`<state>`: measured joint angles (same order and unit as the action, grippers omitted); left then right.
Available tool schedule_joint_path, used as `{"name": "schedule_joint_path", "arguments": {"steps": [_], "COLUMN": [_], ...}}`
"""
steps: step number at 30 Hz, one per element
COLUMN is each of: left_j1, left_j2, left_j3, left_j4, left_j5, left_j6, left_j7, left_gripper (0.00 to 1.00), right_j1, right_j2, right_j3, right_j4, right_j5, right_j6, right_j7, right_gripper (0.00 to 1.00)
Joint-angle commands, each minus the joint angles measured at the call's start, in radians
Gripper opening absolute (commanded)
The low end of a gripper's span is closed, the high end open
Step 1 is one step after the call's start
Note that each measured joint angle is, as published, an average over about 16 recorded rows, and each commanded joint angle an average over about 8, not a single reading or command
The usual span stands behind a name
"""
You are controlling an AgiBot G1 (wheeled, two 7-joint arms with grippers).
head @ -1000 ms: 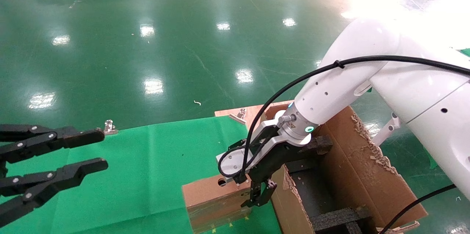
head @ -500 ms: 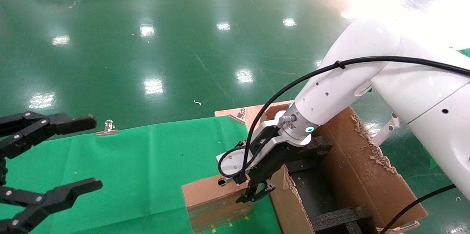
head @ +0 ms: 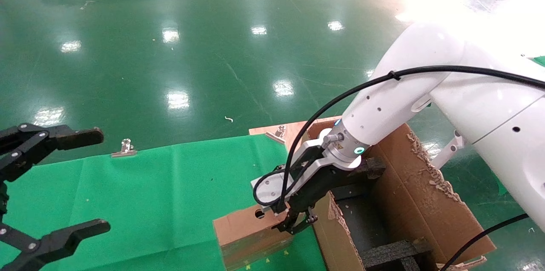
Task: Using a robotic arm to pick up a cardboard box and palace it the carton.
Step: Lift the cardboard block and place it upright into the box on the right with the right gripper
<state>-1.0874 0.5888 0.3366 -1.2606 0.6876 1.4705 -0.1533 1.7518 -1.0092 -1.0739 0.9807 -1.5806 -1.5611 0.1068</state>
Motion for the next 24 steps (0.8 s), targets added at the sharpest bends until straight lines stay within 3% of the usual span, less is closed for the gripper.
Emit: {"name": "schedule_joint_path", "arguments": {"steps": [1,15,24], "left_j1": [0.000,0.000,0.000], "left_j2": [0.000,0.000,0.000], "left_j3": [0.000,0.000,0.000], "left_j4": [0.000,0.000,0.000], "left_j5": [0.000,0.000,0.000], "left_j6": [0.000,0.000,0.000], "left_j7": [0.000,0.000,0.000], "left_gripper": [1.00,1.00,1.00], "right_j1": [0.002,0.312,0.450], "right_j2": [0.003,0.029,0.093], "right_j3": [0.004,0.022,-0.075], "right_j4": [-0.002,-0.216,-0.283], "right_j5": [0.005,0.125,0.206], "right_j6": [0.004,-0.027,-0.035], "right_j7": [0.005,-0.068,-0.113], "right_gripper": [0.00,0.00,0.00]}}
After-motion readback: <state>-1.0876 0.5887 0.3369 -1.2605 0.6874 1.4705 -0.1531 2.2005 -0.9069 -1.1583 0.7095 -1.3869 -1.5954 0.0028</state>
